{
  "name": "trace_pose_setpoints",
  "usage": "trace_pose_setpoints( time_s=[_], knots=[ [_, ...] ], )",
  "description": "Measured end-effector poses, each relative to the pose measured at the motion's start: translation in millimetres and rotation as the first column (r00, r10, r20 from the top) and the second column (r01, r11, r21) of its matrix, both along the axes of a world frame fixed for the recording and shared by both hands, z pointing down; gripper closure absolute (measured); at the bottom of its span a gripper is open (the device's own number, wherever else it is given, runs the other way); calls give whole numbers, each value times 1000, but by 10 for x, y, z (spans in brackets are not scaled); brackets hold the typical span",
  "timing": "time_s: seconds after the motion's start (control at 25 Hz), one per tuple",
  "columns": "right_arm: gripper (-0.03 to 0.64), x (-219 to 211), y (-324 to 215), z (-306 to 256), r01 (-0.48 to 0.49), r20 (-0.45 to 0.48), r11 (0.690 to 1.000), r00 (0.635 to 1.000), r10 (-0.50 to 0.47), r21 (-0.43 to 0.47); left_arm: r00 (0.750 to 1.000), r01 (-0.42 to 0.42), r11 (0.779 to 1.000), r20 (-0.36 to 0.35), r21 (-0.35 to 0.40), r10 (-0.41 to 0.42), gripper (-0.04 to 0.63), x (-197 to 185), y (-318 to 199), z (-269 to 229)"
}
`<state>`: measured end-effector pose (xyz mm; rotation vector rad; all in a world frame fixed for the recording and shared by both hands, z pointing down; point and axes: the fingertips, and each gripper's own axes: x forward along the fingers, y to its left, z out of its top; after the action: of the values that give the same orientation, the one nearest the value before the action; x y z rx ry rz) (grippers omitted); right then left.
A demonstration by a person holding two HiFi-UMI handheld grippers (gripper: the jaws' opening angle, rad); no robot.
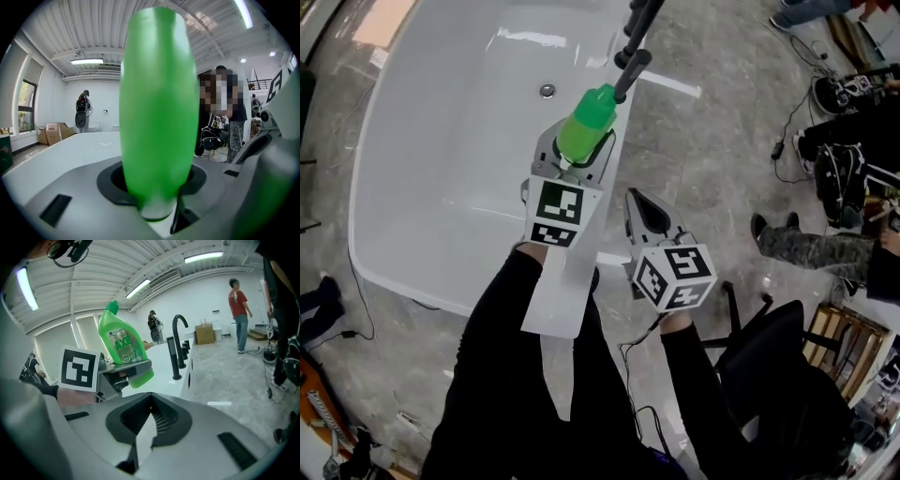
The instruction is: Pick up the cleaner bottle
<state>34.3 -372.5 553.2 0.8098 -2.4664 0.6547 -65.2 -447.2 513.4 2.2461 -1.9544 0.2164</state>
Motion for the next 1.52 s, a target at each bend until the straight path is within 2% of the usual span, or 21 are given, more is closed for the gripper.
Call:
trace_pose_setpoints(
  time_s=[0.24, 0.52, 0.96, 1.52],
  knots=[
    [615, -259, 115, -443, 44, 29, 998, 999, -45, 47, 999, 30, 999, 18, 41, -31, 397, -287, 235, -597],
    [615, -553, 382, -798, 105, 58, 990, 992, -111, 91, 997, 69, 996, 17, 52, -70, 397, -492, 653, -961],
    [615, -630, 857, -1087, 154, 72, 978, 984, -165, 138, 994, 113, 993, 6, 31, -114, 397, -479, 1521, -1148],
    [615, -924, 1482, -1462, 189, 78, 965, 975, -206, 183, 988, 154, 988, -26, -4, -154, 399, -707, 2460, -1353]
  ],
)
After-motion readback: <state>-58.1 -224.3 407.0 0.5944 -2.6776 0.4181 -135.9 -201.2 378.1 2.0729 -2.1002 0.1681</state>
